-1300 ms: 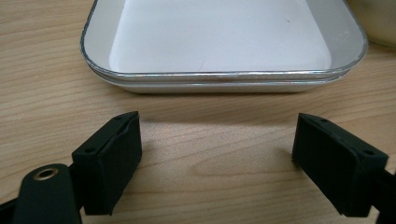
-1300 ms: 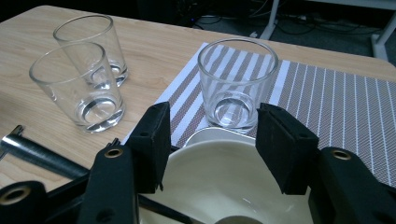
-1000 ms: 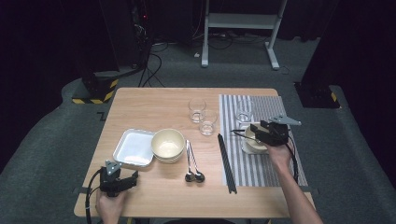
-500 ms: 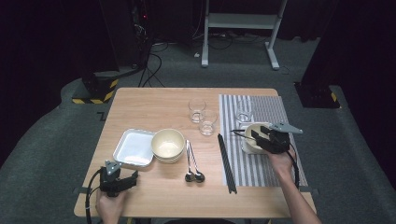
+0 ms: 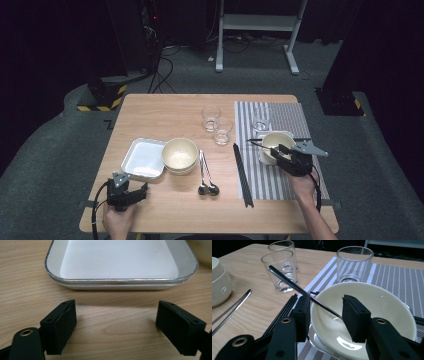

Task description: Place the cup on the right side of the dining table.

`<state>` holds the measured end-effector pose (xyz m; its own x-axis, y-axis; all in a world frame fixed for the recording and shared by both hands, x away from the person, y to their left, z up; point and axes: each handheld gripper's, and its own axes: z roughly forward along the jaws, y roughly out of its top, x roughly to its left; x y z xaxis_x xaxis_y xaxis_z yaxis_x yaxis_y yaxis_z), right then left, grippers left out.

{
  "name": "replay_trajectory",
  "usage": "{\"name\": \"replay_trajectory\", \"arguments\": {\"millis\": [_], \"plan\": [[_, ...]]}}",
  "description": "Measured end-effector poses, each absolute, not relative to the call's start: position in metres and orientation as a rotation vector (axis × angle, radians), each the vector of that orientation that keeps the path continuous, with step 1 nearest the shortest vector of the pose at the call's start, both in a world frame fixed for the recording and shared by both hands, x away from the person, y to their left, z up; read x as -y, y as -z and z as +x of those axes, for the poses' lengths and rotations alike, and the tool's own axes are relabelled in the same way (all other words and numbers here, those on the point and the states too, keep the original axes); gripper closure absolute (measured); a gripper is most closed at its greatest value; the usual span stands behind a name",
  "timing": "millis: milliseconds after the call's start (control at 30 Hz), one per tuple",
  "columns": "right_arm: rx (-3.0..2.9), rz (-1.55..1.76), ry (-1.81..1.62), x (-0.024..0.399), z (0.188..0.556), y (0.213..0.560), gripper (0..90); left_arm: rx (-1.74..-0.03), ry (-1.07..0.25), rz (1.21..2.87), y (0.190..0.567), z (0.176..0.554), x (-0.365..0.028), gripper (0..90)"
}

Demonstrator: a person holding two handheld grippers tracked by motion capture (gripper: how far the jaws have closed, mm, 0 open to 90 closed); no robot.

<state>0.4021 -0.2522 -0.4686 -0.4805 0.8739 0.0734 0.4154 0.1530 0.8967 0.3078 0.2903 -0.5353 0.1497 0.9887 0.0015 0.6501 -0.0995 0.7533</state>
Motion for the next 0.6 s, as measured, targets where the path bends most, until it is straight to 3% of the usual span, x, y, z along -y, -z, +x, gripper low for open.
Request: {"name": "replay_trajectory", "arguments": {"millis": [600], "plan": [[-2.033,1.132,-1.272,0.242,0.379,0.483,60.7,-1.569,-0.714,1.817,0.535,0.308,-0.29,17.3]]}}
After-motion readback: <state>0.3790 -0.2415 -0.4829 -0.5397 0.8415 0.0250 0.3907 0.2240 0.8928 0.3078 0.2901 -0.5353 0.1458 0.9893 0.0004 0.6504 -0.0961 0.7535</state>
